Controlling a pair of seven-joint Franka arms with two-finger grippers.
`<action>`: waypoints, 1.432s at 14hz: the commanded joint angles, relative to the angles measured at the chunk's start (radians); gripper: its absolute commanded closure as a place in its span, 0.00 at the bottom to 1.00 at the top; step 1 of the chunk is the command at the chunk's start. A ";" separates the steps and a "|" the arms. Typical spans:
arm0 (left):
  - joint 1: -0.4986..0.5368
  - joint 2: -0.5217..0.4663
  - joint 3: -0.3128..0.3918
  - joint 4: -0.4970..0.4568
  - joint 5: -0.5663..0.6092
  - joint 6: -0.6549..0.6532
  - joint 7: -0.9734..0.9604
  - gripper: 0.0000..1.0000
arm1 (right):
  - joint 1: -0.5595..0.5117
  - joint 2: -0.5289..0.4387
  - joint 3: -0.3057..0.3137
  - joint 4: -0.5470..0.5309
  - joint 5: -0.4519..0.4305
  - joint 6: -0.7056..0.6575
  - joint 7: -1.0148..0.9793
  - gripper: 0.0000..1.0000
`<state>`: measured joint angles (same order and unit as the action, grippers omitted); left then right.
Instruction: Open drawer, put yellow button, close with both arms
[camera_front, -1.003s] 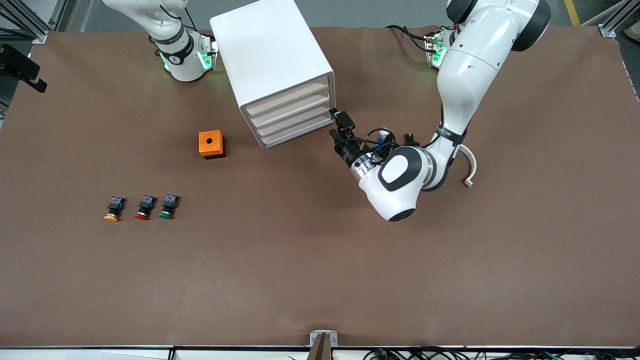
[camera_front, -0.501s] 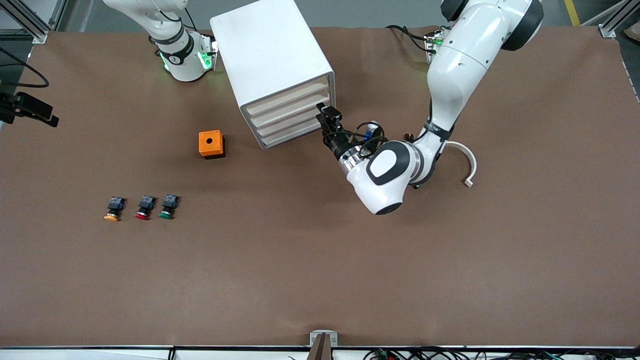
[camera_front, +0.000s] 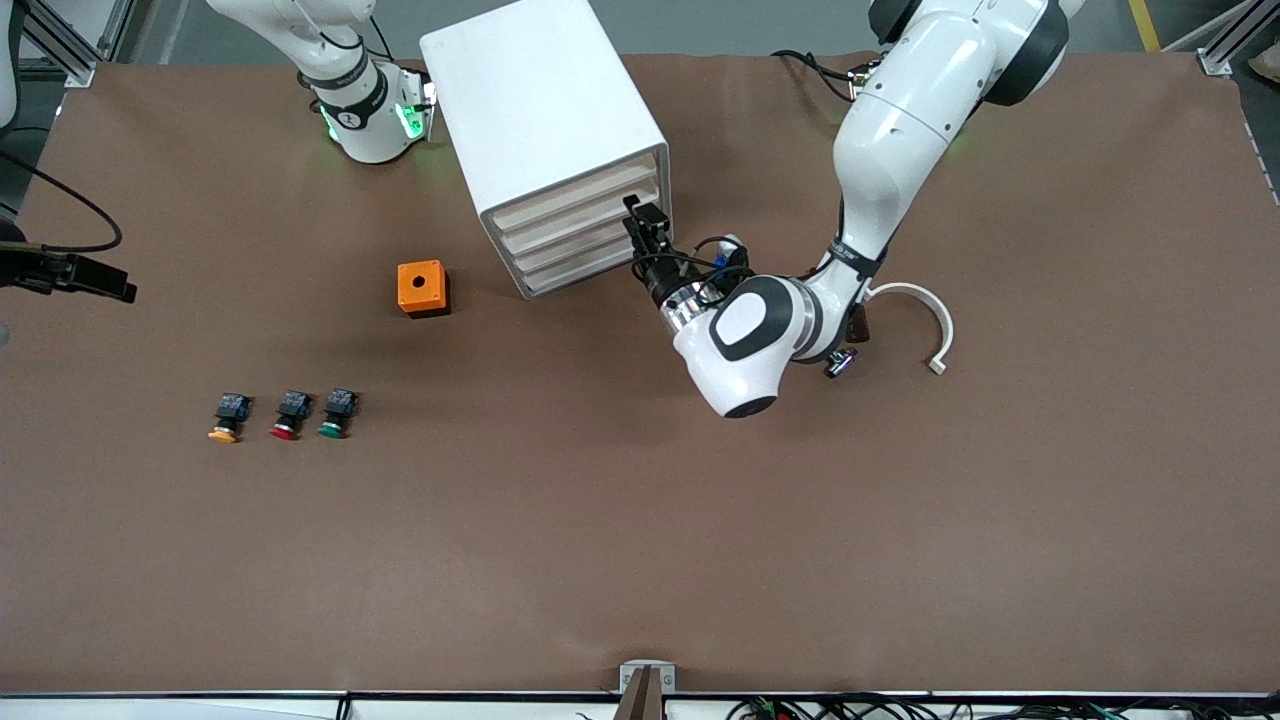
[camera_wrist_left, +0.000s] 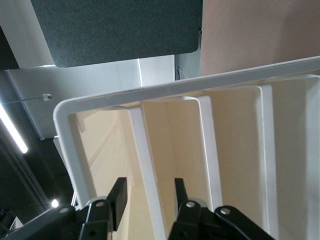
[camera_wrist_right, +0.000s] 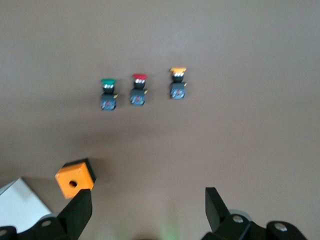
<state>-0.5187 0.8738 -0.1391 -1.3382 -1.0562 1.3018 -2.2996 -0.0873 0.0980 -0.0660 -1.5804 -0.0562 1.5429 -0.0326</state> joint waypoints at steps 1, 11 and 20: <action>-0.032 0.010 0.004 0.013 -0.027 -0.013 -0.003 0.55 | -0.069 0.005 0.012 -0.039 -0.001 0.073 -0.010 0.00; -0.081 0.017 0.004 0.007 -0.039 -0.013 -0.003 0.55 | -0.114 0.003 0.012 -0.501 0.028 0.691 -0.010 0.00; -0.095 0.016 -0.002 -0.006 -0.033 -0.021 -0.001 0.70 | -0.124 0.132 0.014 -0.638 0.030 0.994 -0.016 0.00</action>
<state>-0.6102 0.8867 -0.1396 -1.3437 -1.0743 1.2944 -2.2995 -0.1979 0.2060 -0.0652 -2.2203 -0.0428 2.5040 -0.0393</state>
